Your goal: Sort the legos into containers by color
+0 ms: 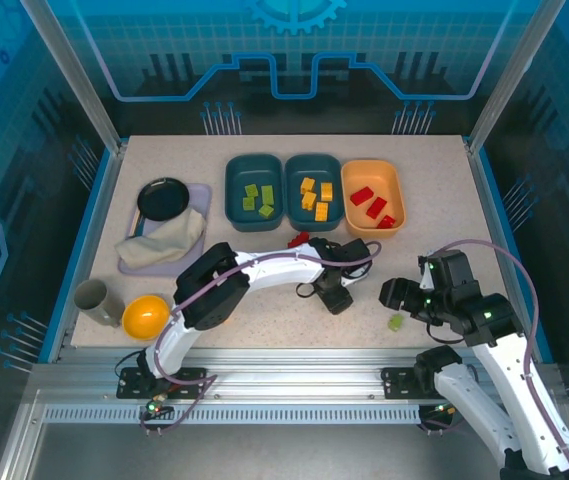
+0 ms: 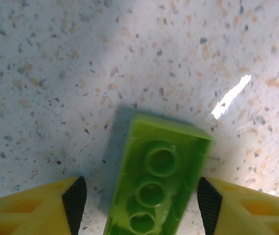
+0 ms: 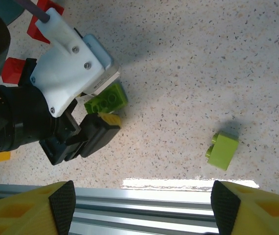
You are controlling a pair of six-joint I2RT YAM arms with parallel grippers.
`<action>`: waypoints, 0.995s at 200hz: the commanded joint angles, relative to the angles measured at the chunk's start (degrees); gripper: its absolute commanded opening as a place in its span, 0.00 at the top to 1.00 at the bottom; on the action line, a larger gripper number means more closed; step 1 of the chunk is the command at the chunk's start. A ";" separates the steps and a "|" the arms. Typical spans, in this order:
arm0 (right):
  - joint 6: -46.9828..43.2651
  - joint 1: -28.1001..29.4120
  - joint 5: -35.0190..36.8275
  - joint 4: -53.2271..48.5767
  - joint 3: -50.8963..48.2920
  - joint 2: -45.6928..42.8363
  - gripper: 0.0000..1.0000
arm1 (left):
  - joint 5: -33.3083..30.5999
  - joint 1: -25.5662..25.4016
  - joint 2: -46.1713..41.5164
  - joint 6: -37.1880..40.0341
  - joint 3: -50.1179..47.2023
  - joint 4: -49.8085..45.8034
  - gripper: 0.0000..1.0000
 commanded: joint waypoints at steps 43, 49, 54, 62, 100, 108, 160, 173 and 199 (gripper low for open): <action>-0.98 -1.45 -0.50 -2.62 2.40 -0.92 0.25 | -2.63 -0.32 2.13 -4.33 0.64 -1.77 0.64; -1.11 -1.44 -0.64 -2.54 2.42 -0.84 0.25 | -3.13 -0.23 1.90 -5.03 0.55 -1.71 0.65; -1.23 -1.50 -0.66 -2.45 2.59 -0.84 0.25 | -3.46 -0.15 1.62 -5.52 0.49 -1.79 0.65; -1.48 -1.51 -0.83 -2.15 2.74 -0.68 0.25 | -3.79 0.22 0.80 -6.74 0.41 -1.80 0.65; -3.79 -1.48 -3.73 1.55 3.33 1.84 0.26 | -4.42 4.72 -7.00 -13.48 0.05 -1.58 0.65; -4.60 -1.52 -5.03 3.06 3.58 2.69 0.27 | -4.14 6.35 -8.96 -14.81 -0.04 -1.54 0.65; -8.47 1.23 -10.72 14.03 8.26 13.80 0.29 | -1.55 22.60 -15.04 -21.26 0.86 0.11 0.64; -8.53 2.95 -10.56 16.55 10.04 17.42 0.29 | -1.18 27.04 -14.00 -23.04 2.38 0.65 0.65; -8.80 5.92 -9.50 19.83 14.86 25.24 0.29 | -0.60 34.58 -9.00 -27.40 8.05 2.58 0.65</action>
